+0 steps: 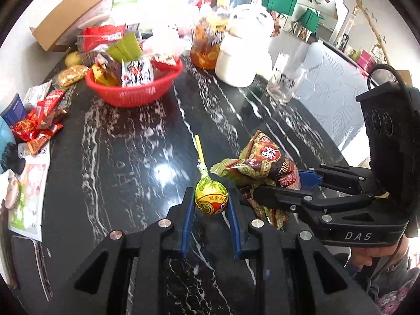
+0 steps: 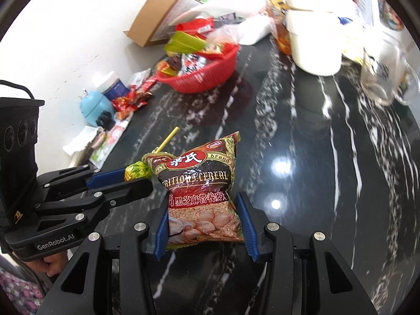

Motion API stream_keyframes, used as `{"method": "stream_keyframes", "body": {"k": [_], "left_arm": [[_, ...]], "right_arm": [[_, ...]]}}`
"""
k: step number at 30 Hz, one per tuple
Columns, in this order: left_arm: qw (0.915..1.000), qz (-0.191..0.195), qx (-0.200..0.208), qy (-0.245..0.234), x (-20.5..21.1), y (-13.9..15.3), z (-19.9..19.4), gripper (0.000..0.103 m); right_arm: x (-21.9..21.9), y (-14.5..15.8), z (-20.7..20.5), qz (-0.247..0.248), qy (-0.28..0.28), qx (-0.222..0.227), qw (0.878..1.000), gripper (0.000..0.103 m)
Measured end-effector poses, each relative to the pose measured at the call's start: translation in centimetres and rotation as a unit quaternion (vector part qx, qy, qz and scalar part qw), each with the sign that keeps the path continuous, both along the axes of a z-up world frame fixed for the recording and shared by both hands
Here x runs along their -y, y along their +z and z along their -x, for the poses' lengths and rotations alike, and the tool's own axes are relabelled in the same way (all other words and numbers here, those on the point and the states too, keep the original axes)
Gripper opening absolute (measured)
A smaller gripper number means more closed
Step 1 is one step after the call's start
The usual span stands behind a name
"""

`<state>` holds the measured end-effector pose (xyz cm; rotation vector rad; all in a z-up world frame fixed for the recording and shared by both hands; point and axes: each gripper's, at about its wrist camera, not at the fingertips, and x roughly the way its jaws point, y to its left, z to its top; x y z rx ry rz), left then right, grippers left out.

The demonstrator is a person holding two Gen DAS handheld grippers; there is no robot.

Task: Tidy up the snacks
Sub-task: 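Lift the lollipop and cereal packet and carry them toward the red basket, then lower the lollipop and cereal packet into the red basket and open both tools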

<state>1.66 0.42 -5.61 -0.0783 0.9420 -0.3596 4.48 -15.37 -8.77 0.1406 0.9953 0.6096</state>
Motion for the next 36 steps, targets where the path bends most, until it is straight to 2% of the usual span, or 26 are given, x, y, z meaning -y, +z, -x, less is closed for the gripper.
{"method": "stream_keyframes", "body": {"k": [7, 20, 28, 36], "left_arm": [[0.9989, 0.002, 0.043, 0.02, -1.2, 2.6, -1.0, 0.024], [0.9915, 0.012, 0.117, 0.055, -3.5, 7.3, -4.9, 0.024], [0.9865, 0.023, 0.145, 0.073, -5.0, 9.3, -8.5, 0.024], [0.983, 0.02, 0.162, 0.084, -5.9, 10.0, -12.1, 0.024]], "right_arm": [[-1.4, 2.7, -1.6, -0.002, 0.019, 0.033, 0.999, 0.046], [-3.5, 7.6, -6.1, -0.026, 0.023, 0.093, 0.995, 0.046], [-4.0, 10.2, -9.8, -0.025, 0.017, 0.126, 0.991, 0.046], [-5.0, 11.2, -13.9, -0.015, 0.021, 0.148, 0.989, 0.046]]}}
